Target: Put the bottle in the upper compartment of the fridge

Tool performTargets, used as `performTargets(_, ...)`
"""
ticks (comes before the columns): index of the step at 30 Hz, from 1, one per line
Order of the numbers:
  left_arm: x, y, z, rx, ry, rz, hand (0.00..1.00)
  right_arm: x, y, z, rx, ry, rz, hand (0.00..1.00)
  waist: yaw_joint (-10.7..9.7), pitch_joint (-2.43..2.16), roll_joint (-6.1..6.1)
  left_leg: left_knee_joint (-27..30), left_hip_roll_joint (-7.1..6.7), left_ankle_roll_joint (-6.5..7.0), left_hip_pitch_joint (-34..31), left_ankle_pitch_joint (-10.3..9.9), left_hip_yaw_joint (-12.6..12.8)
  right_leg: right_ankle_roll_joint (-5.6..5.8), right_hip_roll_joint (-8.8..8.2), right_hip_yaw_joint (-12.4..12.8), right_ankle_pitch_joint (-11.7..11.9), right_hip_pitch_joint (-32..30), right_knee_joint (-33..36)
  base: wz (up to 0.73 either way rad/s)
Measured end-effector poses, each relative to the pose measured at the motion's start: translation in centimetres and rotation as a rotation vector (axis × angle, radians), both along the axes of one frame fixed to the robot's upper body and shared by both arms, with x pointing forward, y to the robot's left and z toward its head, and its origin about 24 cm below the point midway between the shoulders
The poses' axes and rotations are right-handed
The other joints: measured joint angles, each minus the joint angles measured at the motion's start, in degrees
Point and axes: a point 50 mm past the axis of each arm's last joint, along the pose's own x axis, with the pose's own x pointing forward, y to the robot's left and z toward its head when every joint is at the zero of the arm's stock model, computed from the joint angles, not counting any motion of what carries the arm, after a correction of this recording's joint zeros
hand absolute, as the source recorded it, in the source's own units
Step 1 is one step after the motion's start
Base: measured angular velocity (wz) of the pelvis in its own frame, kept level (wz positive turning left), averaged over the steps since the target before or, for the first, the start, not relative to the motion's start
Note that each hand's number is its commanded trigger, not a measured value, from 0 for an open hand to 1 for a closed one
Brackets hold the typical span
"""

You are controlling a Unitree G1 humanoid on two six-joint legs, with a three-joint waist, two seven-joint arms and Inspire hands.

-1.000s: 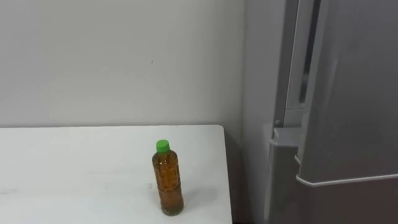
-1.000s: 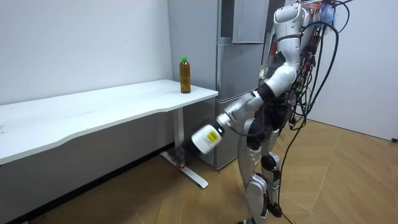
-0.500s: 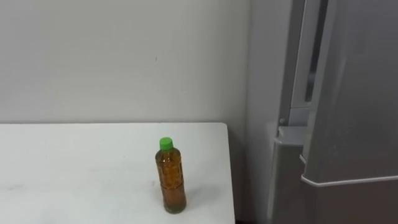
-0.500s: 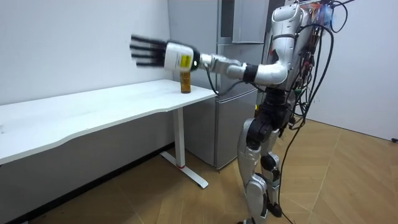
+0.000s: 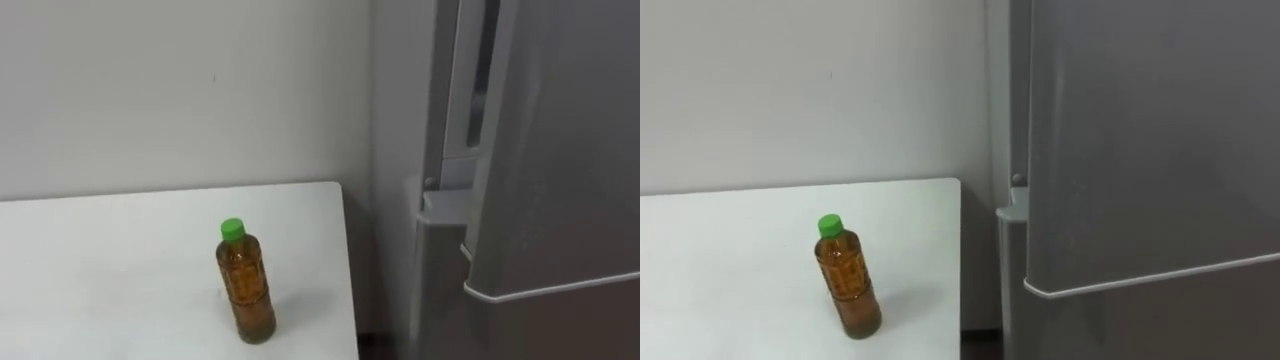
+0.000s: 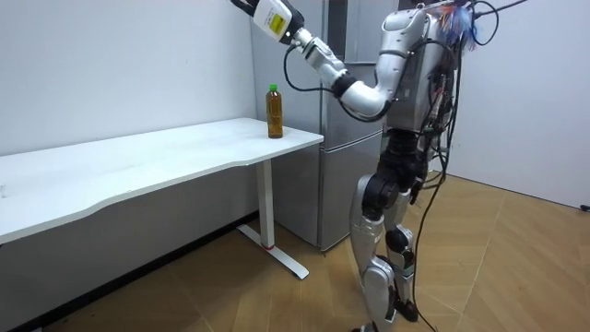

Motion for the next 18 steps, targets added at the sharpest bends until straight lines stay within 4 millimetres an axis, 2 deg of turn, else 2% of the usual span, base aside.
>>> performTargets(3, 1.2, -2.2, 0.8, 0.053, -0.028, -0.163, 0.0, 0.6, 0.2, 0.0, 0.011, -0.009, 0.005, 0.0, -1.07, 0.02, -0.08, -0.09, 0.0, 0.0, 0.39, 0.0, -0.12, 0.01, -0.01, 0.21, 0.01, 0.17, 0.0, -0.08)
performTargets(7, 1.8, -4.0, 1.3, 0.134, -0.048, -0.299, 0.0, 0.9, 0.3, -0.1, 0.015, -0.013, 0.011, 0.0, -2.54, -0.01, -0.05, -0.35, 0.0, 0.0, 0.95, 0.0, 0.05, 0.01, 0.1, 1.0, 0.01, 0.18, 0.01, -0.17)
performTargets(11, 2.3, -5.5, 1.0, 0.185, -0.013, -0.404, 0.0, 1.1, 0.3, -0.1, 0.02, -0.009, 0.009, 0.0, -3.63, -0.16, 0.07, -0.64, 0.0, 0.0, 1.07, 0.0, 0.21, 0.01, 0.25, 1.74, 0.01, 0.02, 0.0, -0.07)
performTargets(15, 2.8, -7.1, 0.4, 0.214, 0.028, -0.505, 0.0, 1.8, 0.6, -0.2, 0.031, 0.005, 0.025, 0.0, -5.29, -0.11, -0.2, -0.99, 0.03, 0.0, 1.98, 0.0, 0.23, 0.01, 0.32, 1.8, 0.01, 0.66, -0.02, 0.01)
performTargets(18, 3.1, -8.3, 0.5, 0.236, 0.035, -0.568, 0.0, 2.1, 0.7, -0.2, 0.033, 0.004, 0.045, 0.0, -5.52, -0.05, -0.29, -1.16, 0.02, 0.0, 2.36, 0.0, 0.39, 0.01, 0.39, 2.52, 0.01, 0.65, -0.02, -0.11)
